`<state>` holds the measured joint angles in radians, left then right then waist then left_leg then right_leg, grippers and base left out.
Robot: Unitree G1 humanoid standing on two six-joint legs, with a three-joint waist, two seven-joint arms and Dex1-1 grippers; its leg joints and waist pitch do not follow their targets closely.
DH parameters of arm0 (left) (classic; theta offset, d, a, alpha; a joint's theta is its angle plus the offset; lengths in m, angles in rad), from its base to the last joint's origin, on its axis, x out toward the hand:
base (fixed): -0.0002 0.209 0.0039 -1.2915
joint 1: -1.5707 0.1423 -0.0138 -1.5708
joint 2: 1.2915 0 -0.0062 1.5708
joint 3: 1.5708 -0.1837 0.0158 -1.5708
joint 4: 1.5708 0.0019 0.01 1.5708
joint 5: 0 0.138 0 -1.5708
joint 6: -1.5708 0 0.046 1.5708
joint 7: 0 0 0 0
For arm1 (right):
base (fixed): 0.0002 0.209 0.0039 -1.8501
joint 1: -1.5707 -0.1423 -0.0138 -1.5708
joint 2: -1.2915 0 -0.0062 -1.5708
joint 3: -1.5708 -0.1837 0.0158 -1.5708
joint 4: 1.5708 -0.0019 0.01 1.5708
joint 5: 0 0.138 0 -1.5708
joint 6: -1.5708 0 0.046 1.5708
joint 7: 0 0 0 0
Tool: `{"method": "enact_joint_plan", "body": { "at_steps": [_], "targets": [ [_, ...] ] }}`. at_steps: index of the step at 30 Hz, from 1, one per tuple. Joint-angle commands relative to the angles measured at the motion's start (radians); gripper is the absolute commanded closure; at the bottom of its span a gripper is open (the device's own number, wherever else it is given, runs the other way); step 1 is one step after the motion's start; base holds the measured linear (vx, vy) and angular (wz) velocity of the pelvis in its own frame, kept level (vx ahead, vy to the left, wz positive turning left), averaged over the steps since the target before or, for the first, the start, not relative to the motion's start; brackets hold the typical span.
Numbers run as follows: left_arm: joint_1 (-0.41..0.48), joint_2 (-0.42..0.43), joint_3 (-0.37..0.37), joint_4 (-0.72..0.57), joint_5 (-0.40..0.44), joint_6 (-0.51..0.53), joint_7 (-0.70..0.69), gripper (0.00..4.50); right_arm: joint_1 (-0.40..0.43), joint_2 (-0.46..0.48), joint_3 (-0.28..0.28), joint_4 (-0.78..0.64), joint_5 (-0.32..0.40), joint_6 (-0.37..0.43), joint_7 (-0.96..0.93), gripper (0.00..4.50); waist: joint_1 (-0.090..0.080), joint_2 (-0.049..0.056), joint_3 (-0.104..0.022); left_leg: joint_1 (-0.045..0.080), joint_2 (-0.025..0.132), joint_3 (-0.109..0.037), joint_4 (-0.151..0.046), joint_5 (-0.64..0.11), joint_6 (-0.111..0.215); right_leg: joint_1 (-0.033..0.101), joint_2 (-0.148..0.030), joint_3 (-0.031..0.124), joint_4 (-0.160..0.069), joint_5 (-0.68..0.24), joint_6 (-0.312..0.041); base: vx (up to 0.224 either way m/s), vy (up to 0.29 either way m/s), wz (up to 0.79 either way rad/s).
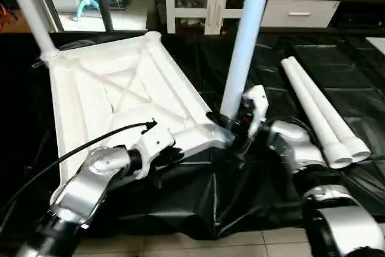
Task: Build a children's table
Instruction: Insert table leg to table base
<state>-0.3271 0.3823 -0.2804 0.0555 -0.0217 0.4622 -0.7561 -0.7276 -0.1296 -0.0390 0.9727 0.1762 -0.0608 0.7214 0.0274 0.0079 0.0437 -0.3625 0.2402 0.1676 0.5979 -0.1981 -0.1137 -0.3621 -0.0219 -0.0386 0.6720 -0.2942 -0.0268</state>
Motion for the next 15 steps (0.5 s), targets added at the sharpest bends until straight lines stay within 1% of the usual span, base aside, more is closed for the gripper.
{"method": "enact_joint_plan", "body": {
  "at_steps": [1, 2, 3, 4, 5, 6, 7, 8, 9, 10, 11, 12, 13, 14, 15],
  "targets": [
    [-0.022, -0.043, -0.022, 0.037, 0.028, 0.091, 0.076, 4.5, 0.02, 0.025, -0.02, 0.131, -0.048, 0.064, -0.272, 2.48, 0.001, 0.01, -0.046, 0.02, 0.001, 0.006, -0.06, -0.056, 0.006, 0.034, -0.09, 0.049, -0.088, 0.179, -0.233, 0.0, 0.0, 0.0],
    [-0.05, -0.081, -0.015, 0.068, 0.04, 0.133, 0.129, 4.5, 0.015, 0.047, -0.03, 0.146, -0.045, 0.065, -0.342, 2.5, 0.003, 0.009, -0.045, 0.017, -0.003, 0.007, -0.06, -0.074, -0.008, 0.037, -0.088, 0.05, -0.092, 0.149, -0.232, 0.0, 0.0, 0.0],
    [-0.096, -0.154, 0.008, 0.132, 0.05, 0.148, 0.225, 4.5, 0.011, 0.093, -0.034, 0.162, -0.046, 0.058, -0.418, 2.52, 0.004, 0.007, -0.04, 0.015, -0.004, 0.008, -0.063, -0.105, -0.018, 0.035, -0.088, 0.052, -0.098, 0.11, -0.222, 0.0, 0.0, 0.0],
    [-0.132, -0.211, 0.022, 0.18, 0.052, 0.149, 0.289, 4.5, 0.007, 0.134, -0.04, 0.172, -0.043, 0.045, -0.468, 2.52, 0.007, 0.012, -0.042, 0.02, -0.003, 0.007, -0.063, -0.125, -0.026, 0.034, -0.089, 0.051, -0.1, 0.086, -0.216, 0.0, 0.0, 0.0],
    [-0.159, -0.251, 0.023, 0.212, 0.051, 0.144, 0.319, 4.5, 0.004, 0.17, -0.036, 0.18, -0.044, 0.036, -0.489, 2.53, 0.012, 0.011, -0.038, 0.031, -0.002, 0.01, -0.065, -0.173, -0.033, 0.025, -0.09, 0.052, -0.109, 0.028, -0.207, 0.0, 0.0, 0.0],
    [-0.163, -0.256, 0.022, 0.216, 0.051, 0.143, 0.321, 4.5, 0.003, 0.175, -0.035, 0.181, -0.045, 0.035, -0.49, 2.54, 0.017, 0.006, -0.039, 0.029, -0.004, 0.008, -0.067, -0.187, -0.031, 0.032, -0.091, 0.052, -0.111, -0.001, -0.193, 0.0, 0.0, 0.0],
    [-0.181, -0.277, 0.01, 0.233, 0.055, 0.133, 0.323, 4.5, -0.002, 0.204, -0.03, 0.188, -0.048, 0.027, -0.49, 2.54, 0.019, 0.005, -0.04, 0.024, -0.005, 0.007, -0.069, -0.176, -0.027, 0.036, -0.092, 0.053, -0.111, 0.007, -0.185, 0.0, 0.0, 0.0],
    [-0.183, -0.276, -0.002, 0.229, 0.055, 0.113, 0.301, 4.5, -0.007, 0.216, -0.031, 0.184, -0.042, 0.011, -0.454, 2.54, 0.024, 0.005, -0.044, 0.021, -0.004, 0.005, -0.069, -0.149, -0.019, 0.037, -0.091, 0.052, -0.108, 0.044, -0.171, 0.0, 0.0, 0.0],
    [-0.177, -0.263, -0.008, 0.218, 0.058, 0.099, 0.278, 4.5, -0.01, 0.218, -0.042, 0.174, -0.018, -0.005, -0.379, 2.54, 0.024, 0.005, -0.046, 0.018, -0.004, 0.004, -0.068, -0.134, -0.014, 0.04, -0.091, 0.051, -0.104, 0.074, -0.167, 0.0, 0.0, 0.0],
    [-0.177, -0.263, -0.008, 0.218, 0.058, 0.099, 0.278, 4.5, -0.01, 0.218, -0.042, 0.174, -0.018, -0.005, -0.379, 2.54, 0.025, 0.005, -0.047, 0.013, -0.006, 0.003, -0.067, -0.118, -0.005, 0.041, -0.091, 0.05, -0.101, 0.121, -0.164, 0.0, 0.0, 0.0],
    [-0.157, -0.232, -0.021, 0.194, 0.061, 0.069, 0.228, 4.5, -0.011, 0.198, -0.041, 0.157, -0.01, -0.033, -0.297, 2.54, 0.024, 0.004, -0.046, 0.012, -0.006, 0.004, -0.067, -0.114, 0.003, 0.041, -0.09, 0.049, -0.101, 0.141, -0.164, 0.0, 0.0, 0.0],
    [-0.147, -0.218, -0.028, 0.184, 0.061, 0.054, 0.207, 4.5, -0.011, 0.184, -0.034, 0.152, -0.02, -0.045, -0.287, 2.2, 0.024, 0.004, -0.047, 0.007, -0.007, 0.001, -0.067, -0.104, 0.009, 0.045, -0.092, 0.049, -0.099, 0.153, -0.164, 0.0, 0.0, 0.0],
    [-0.137, -0.206, -0.031, 0.174, 0.058, 0.048, 0.188, 4.5, -0.01, 0.172, -0.03, 0.147, -0.023, -0.053, -0.269, 1.99, 0.023, 0.006, -0.05, 0.007, -0.006, 0.001, -0.066, -0.096, 0.011, 0.045, -0.092, 0.048, -0.097, 0.169, -0.166, 0.0, 0.0, 0.0],
    [-0.116, -0.179, -0.038, 0.152, 0.049, 0.032, 0.148, 4.5, -0.01, 0.147, -0.03, 0.137, -0.024, -0.064, -0.234, 1.85, 0.02, 0.006, -0.051, 0.004, -0.006, 0.001, -0.064, -0.082, 0.019, 0.046, -0.09, 0.048, -0.093, 0.215, -0.171, 0.0, 0.0, 0.0],
    [-0.1, -0.159, -0.041, 0.136, 0.043, 0.02, 0.119, 4.5, -0.01, 0.129, -0.033, 0.129, -0.022, -0.069, -0.207, 1.83, 0.019, 0.007, -0.05, 0.003, -0.006, 0.0, -0.064, -0.078, 0.024, 0.047, -0.09, 0.047, -0.092, 0.231, -0.173, 0.0, 0.0, 0.0]
  ]
}}
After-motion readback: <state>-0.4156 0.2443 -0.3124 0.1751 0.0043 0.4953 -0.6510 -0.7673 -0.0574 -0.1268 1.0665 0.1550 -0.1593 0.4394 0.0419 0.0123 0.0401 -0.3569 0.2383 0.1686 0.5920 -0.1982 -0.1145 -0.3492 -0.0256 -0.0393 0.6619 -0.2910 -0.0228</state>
